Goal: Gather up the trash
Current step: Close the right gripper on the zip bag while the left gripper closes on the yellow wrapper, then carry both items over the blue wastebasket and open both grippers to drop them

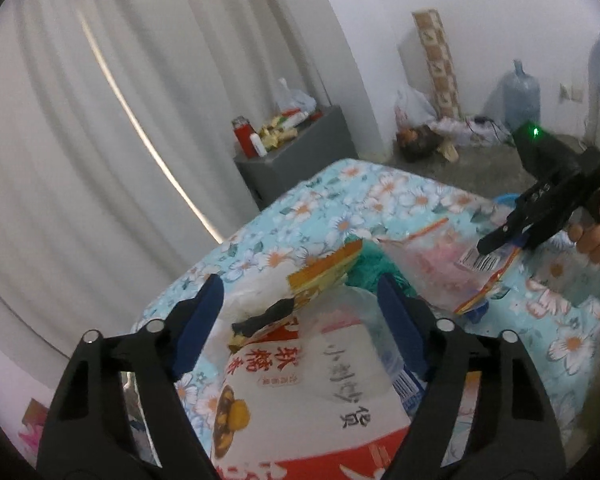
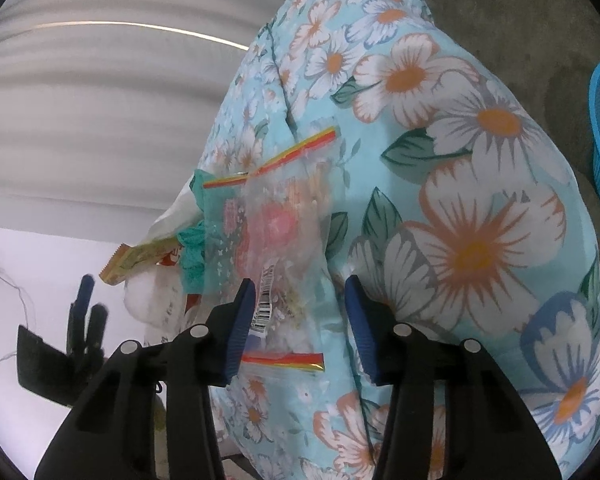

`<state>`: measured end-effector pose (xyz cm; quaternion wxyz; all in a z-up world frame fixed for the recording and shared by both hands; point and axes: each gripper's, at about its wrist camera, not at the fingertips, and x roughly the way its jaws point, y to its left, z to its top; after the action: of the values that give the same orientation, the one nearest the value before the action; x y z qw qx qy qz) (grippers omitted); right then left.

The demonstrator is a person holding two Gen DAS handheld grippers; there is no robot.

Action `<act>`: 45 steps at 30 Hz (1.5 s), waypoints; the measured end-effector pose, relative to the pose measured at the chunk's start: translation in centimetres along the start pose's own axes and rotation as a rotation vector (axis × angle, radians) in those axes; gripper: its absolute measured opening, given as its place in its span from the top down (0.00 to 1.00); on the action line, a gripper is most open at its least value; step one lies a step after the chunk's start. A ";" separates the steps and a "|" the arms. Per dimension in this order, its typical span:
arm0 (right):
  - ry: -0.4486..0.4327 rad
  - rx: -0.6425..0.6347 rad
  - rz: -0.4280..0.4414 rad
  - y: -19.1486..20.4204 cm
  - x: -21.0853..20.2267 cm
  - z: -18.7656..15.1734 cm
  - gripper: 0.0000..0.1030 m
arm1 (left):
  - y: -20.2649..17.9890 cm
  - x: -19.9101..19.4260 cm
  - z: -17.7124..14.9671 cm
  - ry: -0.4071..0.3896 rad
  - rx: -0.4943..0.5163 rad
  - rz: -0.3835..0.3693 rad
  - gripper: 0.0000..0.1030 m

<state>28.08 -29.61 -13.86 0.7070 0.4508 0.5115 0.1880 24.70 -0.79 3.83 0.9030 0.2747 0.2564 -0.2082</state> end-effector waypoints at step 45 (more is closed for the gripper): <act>-0.135 0.000 0.171 -0.4 -8.3 -4.6 0.85 | 4.5 -6.5 1.0 -0.184 -0.324 -0.172 0.98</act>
<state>20.48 -33.80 -9.87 0.7211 0.5045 0.4226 0.2166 22.30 3.57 10.01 0.9339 0.0825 0.2256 -0.2648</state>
